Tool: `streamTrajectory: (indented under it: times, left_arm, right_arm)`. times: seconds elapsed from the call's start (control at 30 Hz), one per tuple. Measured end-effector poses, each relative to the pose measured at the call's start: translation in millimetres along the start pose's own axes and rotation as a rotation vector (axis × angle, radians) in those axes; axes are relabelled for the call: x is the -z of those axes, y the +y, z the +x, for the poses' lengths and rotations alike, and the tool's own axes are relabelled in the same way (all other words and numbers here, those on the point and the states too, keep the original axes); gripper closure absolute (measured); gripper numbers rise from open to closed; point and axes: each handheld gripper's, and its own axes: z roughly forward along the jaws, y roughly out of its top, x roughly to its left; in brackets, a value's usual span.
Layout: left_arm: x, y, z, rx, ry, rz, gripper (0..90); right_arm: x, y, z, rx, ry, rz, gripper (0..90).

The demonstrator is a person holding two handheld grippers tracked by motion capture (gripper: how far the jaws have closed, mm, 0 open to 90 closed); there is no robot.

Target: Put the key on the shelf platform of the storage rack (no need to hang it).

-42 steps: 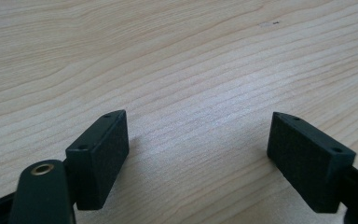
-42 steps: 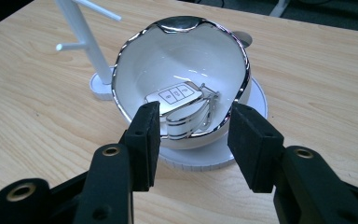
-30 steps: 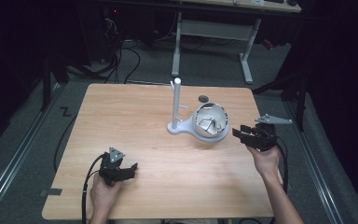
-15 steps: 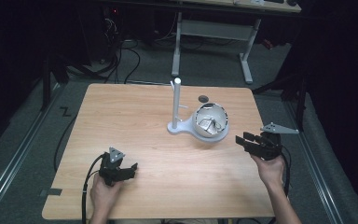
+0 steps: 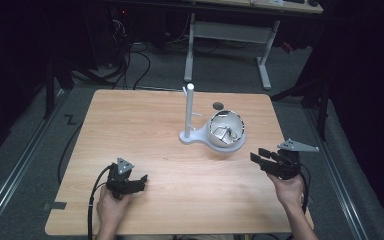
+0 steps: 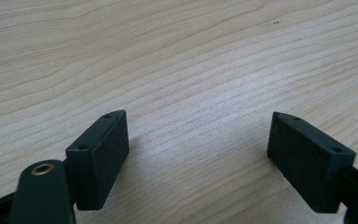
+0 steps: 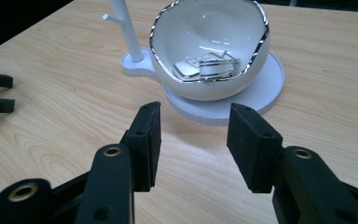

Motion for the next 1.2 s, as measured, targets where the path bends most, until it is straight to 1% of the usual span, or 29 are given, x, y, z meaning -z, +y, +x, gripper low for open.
streamTrajectory:
  times: [0.03,0.1,0.4,0.43,0.6,0.67,0.77,0.8,1.0,1.1,1.2]
  left_arm:
    - [0.0,0.0,0.0,0.0,0.0,0.0,21.0]
    - [0.0,0.0,0.0,0.0,0.0,0.0,21.0]
    - [0.0,0.0,0.0,0.0,0.0,0.0,21.0]
    - [0.0,0.0,0.0,0.0,0.0,0.0,21.0]
    - [0.0,0.0,0.0,0.0,0.0,0.0,21.0]
    - [0.0,0.0,0.0,0.0,0.0,0.0,21.0]
    - [0.0,0.0,0.0,0.0,0.0,0.0,21.0]
    - [0.0,0.0,0.0,0.0,0.0,0.0,21.0]
    - [0.0,0.0,0.0,0.0,0.0,0.0,21.0]
    - [0.0,0.0,0.0,0.0,0.0,0.0,21.0]
    - [0.0,0.0,0.0,0.0,0.0,0.0,21.0]
  right_arm:
    - [-0.4,-0.9,0.9,-0.001,0.002,0.0,55.1]
    - [-3.1,-4.0,4.5,0.017,-0.016,0.011,55.2]
    - [-16.2,-15.3,12.4,-0.006,0.024,0.021,55.5]
    - [-17.3,-16.0,13.4,0.0,0.026,0.022,55.5]
    - [-21.5,-19.2,17.4,-0.002,0.037,0.025,56.1]
    - [-24.2,-21.2,18.6,-0.002,0.049,0.026,56.6]
    - [-28.2,-23.6,22.1,0.009,0.047,0.04,57.2]
    - [-29.7,-24.5,23.4,0.007,0.053,0.042,57.2]
    - [-36.3,-27.0,28.2,0.019,0.058,0.046,57.2]
    - [-38.5,-28.1,29.4,0.015,0.066,0.045,57.2]
    - [-42.0,-30.1,31.6,0.019,0.06,0.05,57.2]
